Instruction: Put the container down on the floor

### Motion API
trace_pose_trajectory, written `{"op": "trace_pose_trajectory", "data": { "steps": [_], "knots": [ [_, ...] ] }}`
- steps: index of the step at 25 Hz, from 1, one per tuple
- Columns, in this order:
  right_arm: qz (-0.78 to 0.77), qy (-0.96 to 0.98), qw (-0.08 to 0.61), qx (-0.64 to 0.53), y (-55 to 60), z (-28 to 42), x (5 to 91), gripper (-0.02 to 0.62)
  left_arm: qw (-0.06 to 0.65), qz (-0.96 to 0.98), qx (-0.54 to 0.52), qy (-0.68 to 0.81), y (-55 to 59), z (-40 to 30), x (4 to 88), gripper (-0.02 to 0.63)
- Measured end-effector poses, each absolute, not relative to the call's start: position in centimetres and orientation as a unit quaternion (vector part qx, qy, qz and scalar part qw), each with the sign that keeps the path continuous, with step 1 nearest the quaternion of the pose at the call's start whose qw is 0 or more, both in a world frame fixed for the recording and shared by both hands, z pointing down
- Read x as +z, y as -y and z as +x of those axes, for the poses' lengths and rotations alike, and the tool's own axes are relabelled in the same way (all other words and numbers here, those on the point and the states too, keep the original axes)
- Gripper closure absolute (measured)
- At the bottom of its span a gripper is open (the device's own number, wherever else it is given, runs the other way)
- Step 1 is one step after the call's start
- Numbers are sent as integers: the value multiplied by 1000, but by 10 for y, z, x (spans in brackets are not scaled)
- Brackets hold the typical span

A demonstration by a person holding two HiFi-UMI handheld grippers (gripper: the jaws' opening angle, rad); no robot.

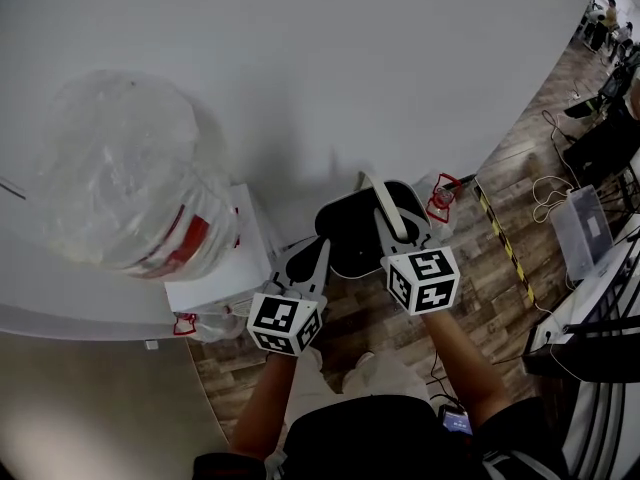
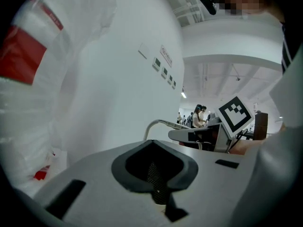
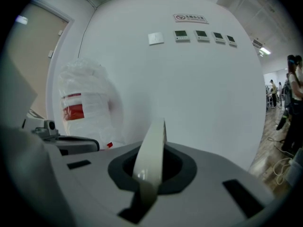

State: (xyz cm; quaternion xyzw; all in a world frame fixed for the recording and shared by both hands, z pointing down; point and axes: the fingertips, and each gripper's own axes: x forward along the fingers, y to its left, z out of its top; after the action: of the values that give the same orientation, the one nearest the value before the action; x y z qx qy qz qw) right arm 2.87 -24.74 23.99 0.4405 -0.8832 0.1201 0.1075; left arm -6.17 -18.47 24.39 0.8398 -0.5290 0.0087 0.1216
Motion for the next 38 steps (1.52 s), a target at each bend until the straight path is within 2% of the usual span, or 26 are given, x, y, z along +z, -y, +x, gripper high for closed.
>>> {"op": "trace_pose_trajectory", "data": {
  "steps": [11,38],
  "knots": [
    [443,881,116,119,269,9,321,565,136,836,5,532,213,-76,329,589],
    [444,879,115,132,303,-24,533,565,108,823,14,558,239,-102,531,589]
  ]
}}
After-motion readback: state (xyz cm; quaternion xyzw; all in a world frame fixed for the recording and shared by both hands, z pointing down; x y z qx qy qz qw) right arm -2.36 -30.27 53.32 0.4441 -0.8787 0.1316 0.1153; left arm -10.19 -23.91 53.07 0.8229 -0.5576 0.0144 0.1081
